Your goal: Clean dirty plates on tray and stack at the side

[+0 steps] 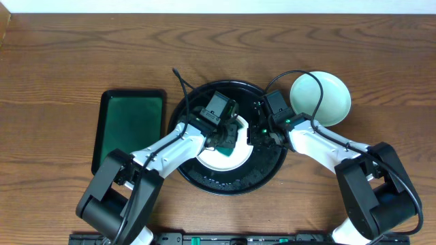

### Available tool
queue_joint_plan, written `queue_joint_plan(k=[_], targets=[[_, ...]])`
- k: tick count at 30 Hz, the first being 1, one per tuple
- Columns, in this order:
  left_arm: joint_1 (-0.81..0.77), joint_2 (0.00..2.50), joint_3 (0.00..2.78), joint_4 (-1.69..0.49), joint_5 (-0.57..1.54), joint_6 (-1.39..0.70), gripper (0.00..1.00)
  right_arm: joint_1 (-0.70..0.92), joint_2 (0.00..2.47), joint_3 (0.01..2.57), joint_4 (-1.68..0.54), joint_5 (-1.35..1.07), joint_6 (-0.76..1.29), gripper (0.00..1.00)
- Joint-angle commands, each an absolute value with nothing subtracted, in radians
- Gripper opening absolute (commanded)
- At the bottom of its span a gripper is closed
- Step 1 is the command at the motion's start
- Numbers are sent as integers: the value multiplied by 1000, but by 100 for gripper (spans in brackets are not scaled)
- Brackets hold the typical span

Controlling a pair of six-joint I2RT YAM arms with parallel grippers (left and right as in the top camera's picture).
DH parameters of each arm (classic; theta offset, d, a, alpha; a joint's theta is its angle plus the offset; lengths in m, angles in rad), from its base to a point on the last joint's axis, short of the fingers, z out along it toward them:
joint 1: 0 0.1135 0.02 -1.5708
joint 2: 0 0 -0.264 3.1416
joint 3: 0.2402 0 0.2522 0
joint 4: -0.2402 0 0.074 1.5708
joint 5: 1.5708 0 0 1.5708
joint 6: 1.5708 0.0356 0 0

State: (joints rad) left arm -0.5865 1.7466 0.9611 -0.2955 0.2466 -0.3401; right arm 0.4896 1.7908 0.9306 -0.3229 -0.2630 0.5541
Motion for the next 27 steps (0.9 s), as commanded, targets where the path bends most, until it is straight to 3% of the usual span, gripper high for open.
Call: queue_joint_plan(k=[1,5,10,13,18,27], targets=[[-599,1762,955,-340,338,-341,8,504,1813,933,-326,-237,544,1],[-594,1762,955,-444,68,-341,7,504,1813,933,-327,-237,544,1],[-594,1762,955,-533,-531,-377,7,504,1813,933,-330,-237,544,1],[-594,1761,955,-500,-677,-380,7,504,1813,933,-329,-237,544,1],[-594,1754,956,-377,-592,-380,7,504,1811,934,-324,-237,520,1],[-447,1542,963,-336,-46,-425,7,505,1771,1080,-416,-195,364,1]])
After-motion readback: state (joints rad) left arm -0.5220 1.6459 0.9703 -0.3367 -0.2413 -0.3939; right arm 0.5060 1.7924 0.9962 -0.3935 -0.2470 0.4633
